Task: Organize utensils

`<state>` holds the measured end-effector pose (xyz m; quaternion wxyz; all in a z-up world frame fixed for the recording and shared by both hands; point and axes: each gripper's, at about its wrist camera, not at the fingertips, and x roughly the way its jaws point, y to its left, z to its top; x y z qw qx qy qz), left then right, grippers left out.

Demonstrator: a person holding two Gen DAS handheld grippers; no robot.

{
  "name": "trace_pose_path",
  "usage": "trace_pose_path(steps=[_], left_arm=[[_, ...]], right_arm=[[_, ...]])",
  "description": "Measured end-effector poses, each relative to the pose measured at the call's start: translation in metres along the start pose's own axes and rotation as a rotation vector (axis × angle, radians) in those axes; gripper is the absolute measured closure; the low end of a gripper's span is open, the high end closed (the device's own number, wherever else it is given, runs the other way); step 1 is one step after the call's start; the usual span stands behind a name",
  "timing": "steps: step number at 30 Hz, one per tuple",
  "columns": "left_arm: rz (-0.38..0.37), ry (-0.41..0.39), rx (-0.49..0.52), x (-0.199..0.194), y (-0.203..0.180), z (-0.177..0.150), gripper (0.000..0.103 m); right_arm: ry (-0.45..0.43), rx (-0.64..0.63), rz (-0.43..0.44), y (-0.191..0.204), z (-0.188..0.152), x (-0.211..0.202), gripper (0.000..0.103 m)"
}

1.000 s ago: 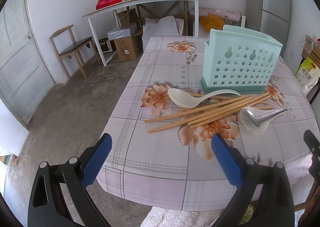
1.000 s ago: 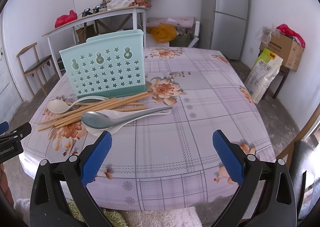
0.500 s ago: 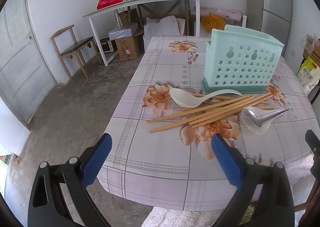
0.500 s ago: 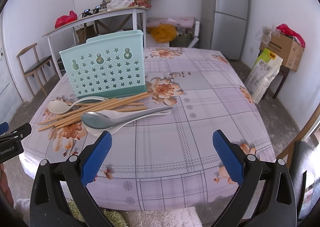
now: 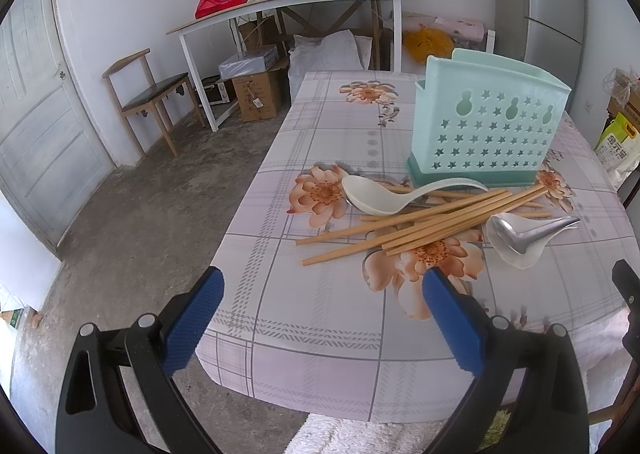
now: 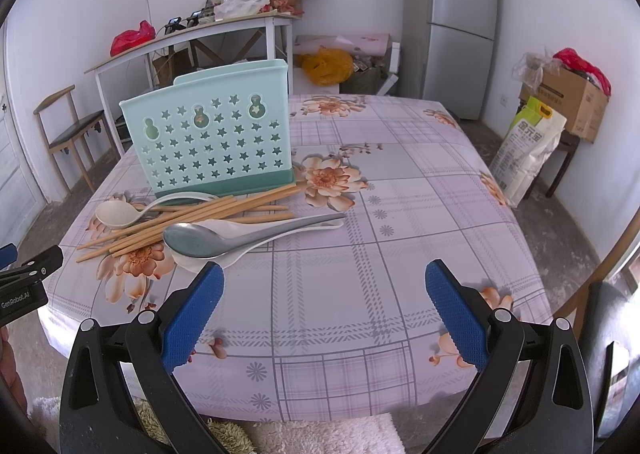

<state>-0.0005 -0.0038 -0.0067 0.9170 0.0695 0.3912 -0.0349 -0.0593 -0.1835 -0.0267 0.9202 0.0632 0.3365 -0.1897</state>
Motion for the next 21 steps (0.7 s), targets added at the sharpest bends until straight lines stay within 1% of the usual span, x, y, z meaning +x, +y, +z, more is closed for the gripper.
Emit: trace_pose_path(steps=[16, 19, 21], left_arm=[[-0.008, -0.005, 0.008, -0.0007, -0.0012, 0.0004, 0.006], [-0.022, -0.018, 0.015, -0.0018, 0.0004, -0.0007, 0.006], [-0.056, -0.013, 0.016, 0.0007, 0.0034, 0.0001, 0.006]], right_arm=[[0.0, -0.006, -0.001, 0.0041, -0.002, 0.0011, 0.007], [-0.002, -0.014, -0.009, 0.0038, 0.0, 0.0019, 0.007], [-0.01, -0.018, -0.017, 0.0035, 0.0014, 0.0025, 0.007]])
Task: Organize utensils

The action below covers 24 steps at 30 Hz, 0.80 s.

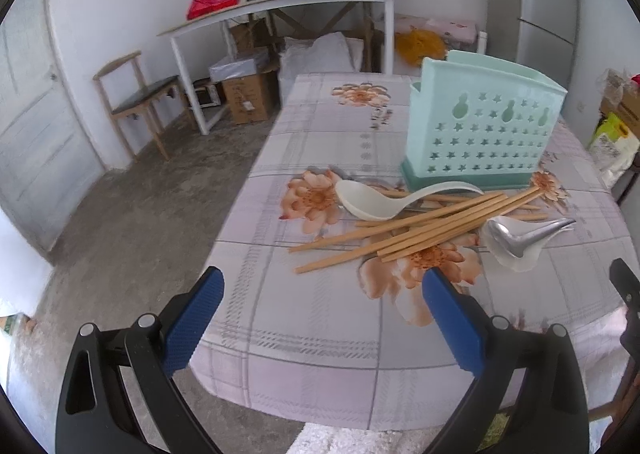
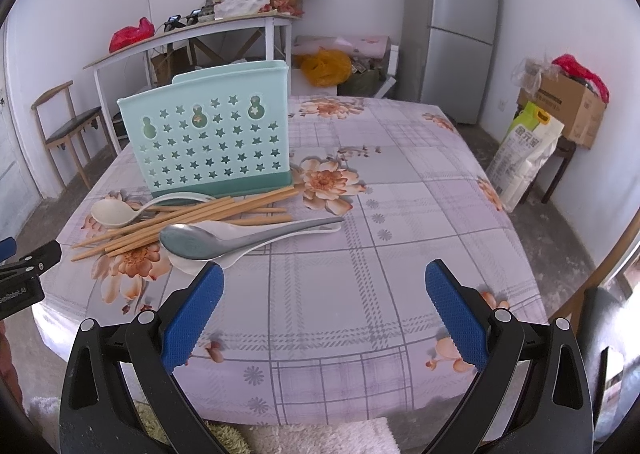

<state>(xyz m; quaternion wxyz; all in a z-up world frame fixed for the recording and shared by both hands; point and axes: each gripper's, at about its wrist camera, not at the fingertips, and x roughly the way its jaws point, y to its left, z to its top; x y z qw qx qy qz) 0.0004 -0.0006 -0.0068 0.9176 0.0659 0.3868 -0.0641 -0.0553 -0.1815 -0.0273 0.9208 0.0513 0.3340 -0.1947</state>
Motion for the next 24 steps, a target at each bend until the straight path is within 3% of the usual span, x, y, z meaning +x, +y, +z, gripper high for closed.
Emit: trace_pose_path(steps=[4, 10, 18, 24], left_arm=[[-0.125, 0.029, -0.011, 0.01, 0.003, 0.002, 0.006], [-0.317, -0.021, -0.037, 0.013, 0.003, 0.006, 0.006], [-0.348, 0.074, 0.046, 0.036, -0.03, 0.01, 0.006], [-0.321, 0.178, 0.138, 0.054, -0.057, -0.004, 0.006]], right_arm=[[0.005, 0.003, -0.017, -0.004, 0.002, 0.005, 0.007], [0.033, 0.005, -0.022, -0.003, 0.001, 0.016, 0.007], [0.07, -0.006, 0.011, 0.001, -0.004, 0.03, 0.007], [0.124, -0.015, 0.049, -0.001, -0.009, 0.044, 0.007]])
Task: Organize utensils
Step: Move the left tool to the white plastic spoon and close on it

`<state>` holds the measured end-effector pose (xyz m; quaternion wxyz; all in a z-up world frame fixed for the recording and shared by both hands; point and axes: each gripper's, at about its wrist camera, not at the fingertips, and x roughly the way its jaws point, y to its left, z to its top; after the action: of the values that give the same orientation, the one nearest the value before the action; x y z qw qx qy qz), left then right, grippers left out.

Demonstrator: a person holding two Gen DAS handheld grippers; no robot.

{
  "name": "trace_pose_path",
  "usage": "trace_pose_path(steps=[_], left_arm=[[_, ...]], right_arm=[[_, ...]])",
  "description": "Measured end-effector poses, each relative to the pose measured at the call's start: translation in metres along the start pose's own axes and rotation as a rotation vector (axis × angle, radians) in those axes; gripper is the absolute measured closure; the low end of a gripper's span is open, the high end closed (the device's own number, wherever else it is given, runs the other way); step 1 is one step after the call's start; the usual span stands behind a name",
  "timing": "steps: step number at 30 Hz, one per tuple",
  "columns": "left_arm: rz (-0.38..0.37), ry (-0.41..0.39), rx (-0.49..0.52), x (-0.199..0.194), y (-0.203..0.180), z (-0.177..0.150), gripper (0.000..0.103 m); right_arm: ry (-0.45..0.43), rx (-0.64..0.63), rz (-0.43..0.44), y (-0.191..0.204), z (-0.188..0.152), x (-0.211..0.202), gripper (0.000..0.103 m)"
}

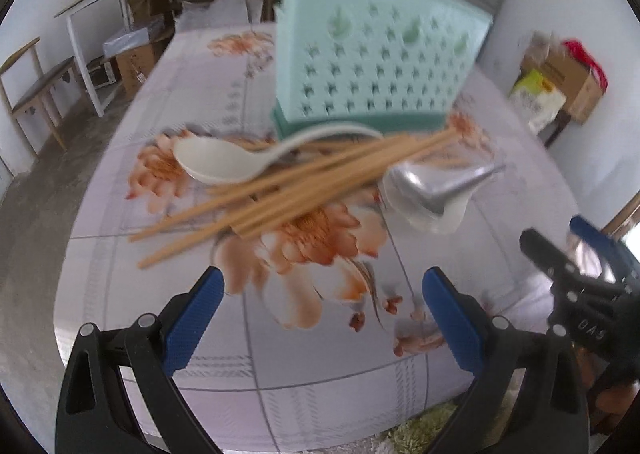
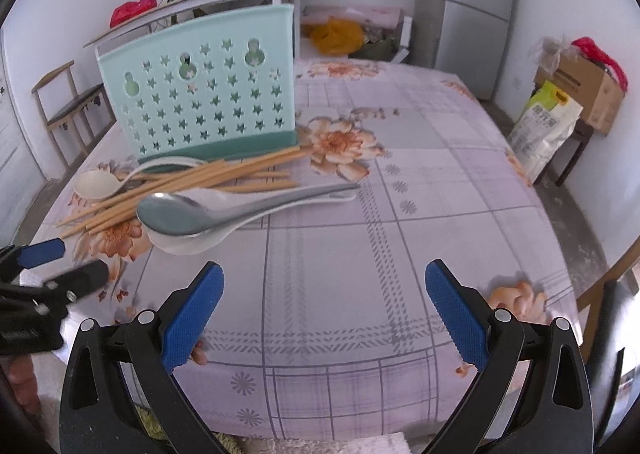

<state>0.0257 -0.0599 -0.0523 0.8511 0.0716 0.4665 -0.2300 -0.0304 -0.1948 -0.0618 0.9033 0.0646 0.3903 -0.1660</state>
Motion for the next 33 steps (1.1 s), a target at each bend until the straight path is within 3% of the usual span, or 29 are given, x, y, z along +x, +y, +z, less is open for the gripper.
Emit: trace_pose_path(steps=[9, 23, 25, 29, 33], left_arm=[[0.083, 0.085, 0.079, 0.025, -0.015, -0.003, 0.006], [0.09, 0.093, 0.081, 0.025, -0.02, 0.004, 0.004], [0.066, 0.054, 0.054, 0.017, -0.017, 0.009, 0.006], [-0.078, -0.039, 0.014, -0.001, -0.019, 0.023, 0.013], [-0.235, -0.009, -0.051, 0.005, -0.02, 0.031, 0.033]], right_arm=[[0.09, 0.014, 0.069, -0.004, -0.003, 0.022, 0.007], [0.117, 0.016, 0.108, -0.01, -0.002, 0.032, 0.007], [0.11, 0.02, 0.119, -0.012, -0.002, 0.032, 0.007], [0.106, 0.034, 0.133, -0.014, -0.002, 0.031, 0.007], [0.1, 0.055, 0.142, -0.017, 0.0, 0.03, 0.007]])
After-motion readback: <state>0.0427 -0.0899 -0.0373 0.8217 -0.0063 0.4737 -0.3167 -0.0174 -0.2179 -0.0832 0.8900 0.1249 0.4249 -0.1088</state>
